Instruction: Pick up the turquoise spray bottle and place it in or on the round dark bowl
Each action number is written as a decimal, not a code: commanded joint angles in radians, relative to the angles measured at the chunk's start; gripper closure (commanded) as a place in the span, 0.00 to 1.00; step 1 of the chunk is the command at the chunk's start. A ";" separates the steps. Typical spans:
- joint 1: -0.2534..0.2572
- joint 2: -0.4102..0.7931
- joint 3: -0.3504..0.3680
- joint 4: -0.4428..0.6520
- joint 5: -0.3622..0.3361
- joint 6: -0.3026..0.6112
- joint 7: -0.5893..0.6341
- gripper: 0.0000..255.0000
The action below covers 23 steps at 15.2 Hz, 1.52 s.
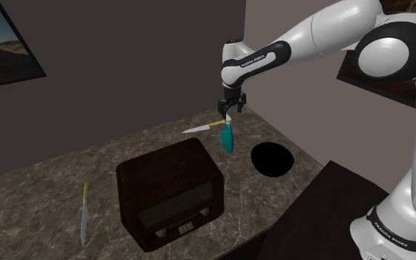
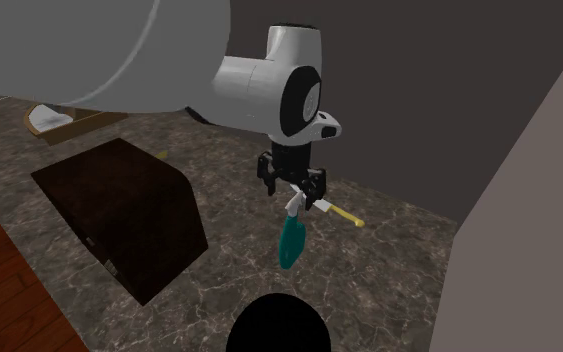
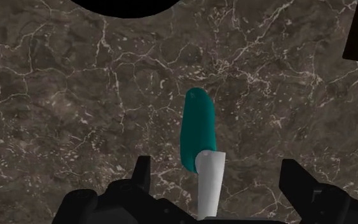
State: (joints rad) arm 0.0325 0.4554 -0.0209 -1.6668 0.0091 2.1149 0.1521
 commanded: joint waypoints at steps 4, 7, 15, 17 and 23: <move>-0.001 0.081 0.001 0.061 0.003 0.026 0.002 0.00; -0.001 0.100 0.001 0.049 0.004 0.057 0.002 0.00; -0.001 0.111 0.001 0.044 0.004 0.072 0.002 0.00; -0.001 0.111 0.001 0.044 0.004 0.072 0.002 1.00; -0.001 0.111 0.001 0.044 0.004 0.072 0.002 1.00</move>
State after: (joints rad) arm 0.0311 0.5664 -0.0200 -1.6224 0.0130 2.1871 0.1538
